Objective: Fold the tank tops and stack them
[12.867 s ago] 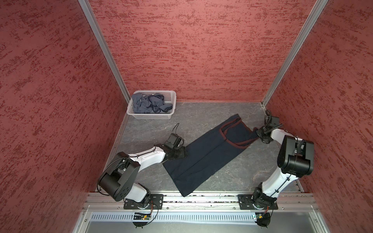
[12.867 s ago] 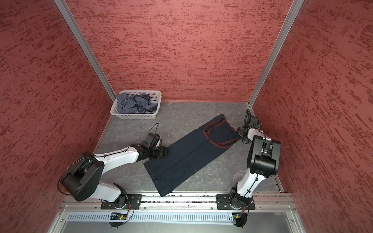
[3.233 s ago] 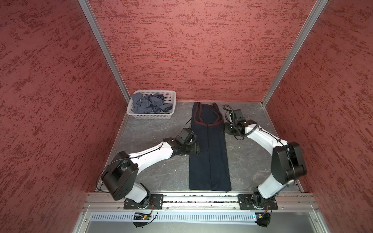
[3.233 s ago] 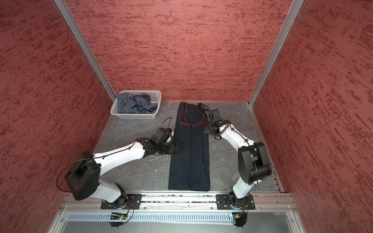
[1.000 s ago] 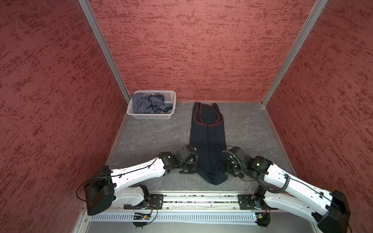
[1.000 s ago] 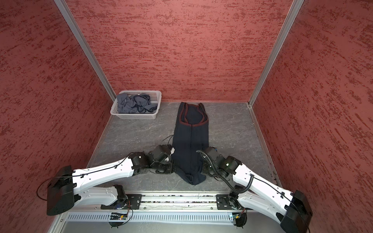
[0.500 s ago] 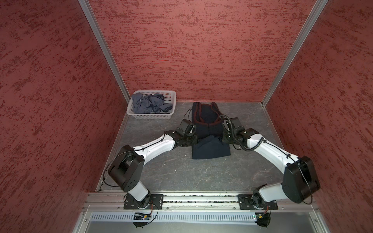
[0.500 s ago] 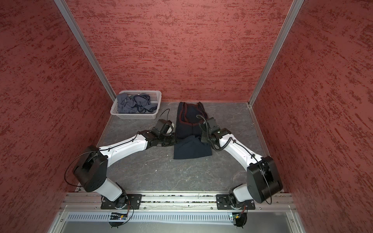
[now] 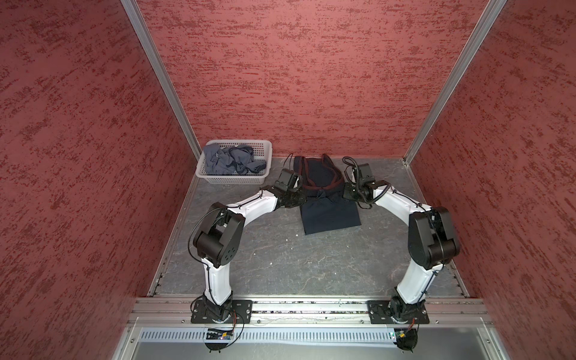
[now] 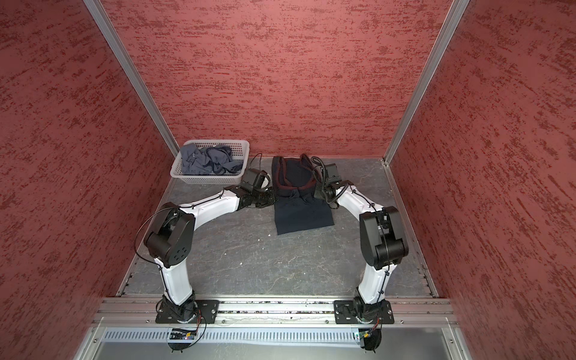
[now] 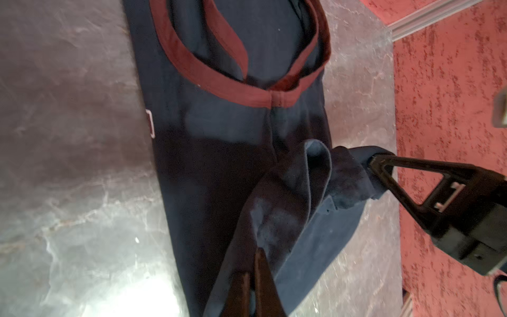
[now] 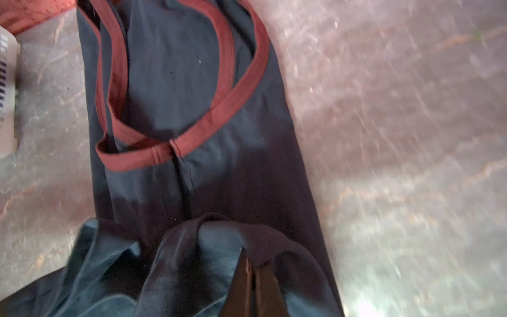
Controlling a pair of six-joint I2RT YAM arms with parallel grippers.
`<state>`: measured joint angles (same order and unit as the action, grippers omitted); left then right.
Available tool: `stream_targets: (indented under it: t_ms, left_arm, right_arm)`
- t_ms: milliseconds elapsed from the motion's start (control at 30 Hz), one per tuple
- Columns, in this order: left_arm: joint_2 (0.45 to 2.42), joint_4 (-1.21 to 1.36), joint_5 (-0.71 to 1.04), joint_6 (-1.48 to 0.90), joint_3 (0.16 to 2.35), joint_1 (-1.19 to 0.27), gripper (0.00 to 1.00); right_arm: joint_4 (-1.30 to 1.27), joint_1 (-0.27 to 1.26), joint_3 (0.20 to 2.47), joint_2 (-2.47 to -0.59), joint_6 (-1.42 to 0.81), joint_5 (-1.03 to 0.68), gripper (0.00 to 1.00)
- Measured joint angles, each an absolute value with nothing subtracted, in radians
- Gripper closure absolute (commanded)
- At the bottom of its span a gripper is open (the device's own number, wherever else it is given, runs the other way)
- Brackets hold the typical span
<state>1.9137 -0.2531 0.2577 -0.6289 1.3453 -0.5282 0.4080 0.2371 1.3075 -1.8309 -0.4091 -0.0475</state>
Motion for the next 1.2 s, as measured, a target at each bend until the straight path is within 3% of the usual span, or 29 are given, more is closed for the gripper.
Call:
stream_targets:
  t_ms: [167, 233, 333, 467, 633, 800, 933, 1200]
  left_arm:
    - [1.975, -0.253, 0.257, -0.631, 1.386, -0.504, 0.90]
    - [2.006, -0.253, 0.256, -0.631, 1.410, -0.495, 0.85]
    - [2.047, -0.261, 0.255, -0.631, 1.448, -0.486, 0.64]
    - [2.084, -0.298, 0.250, -0.634, 1.502, -0.478, 0.43]
    - [2.057, -0.346, 0.218, -0.628, 1.516, -0.464, 0.25]
    - [1.896, -0.391, 0.185, -0.632, 1.390, -0.474, 0.22]
    - [1.758, -0.411, 0.170, -0.651, 1.266, -0.566, 0.22]
    - [1.719, -0.406, 0.188, -0.751, 1.075, -0.728, 0.22]
  right_arm:
    - [0.393, 0.228, 1.386, -1.908, -0.404, -0.078, 0.87]
    - [0.391, 0.227, 1.422, -1.942, -0.401, -0.084, 0.77]
    - [0.389, 0.225, 1.464, -1.984, -0.399, -0.085, 0.60]
    - [0.401, 0.220, 1.506, -2.015, -0.393, -0.064, 0.50]
    - [0.420, 0.218, 1.497, -1.983, -0.383, -0.017, 0.38]
    - [0.425, 0.218, 1.357, -1.842, -0.376, -0.011, 0.37]
    - [0.421, 0.209, 1.210, -1.726, -0.378, -0.021, 0.35]
    - [0.380, 0.107, 0.970, -1.646, -0.408, -0.162, 0.34]
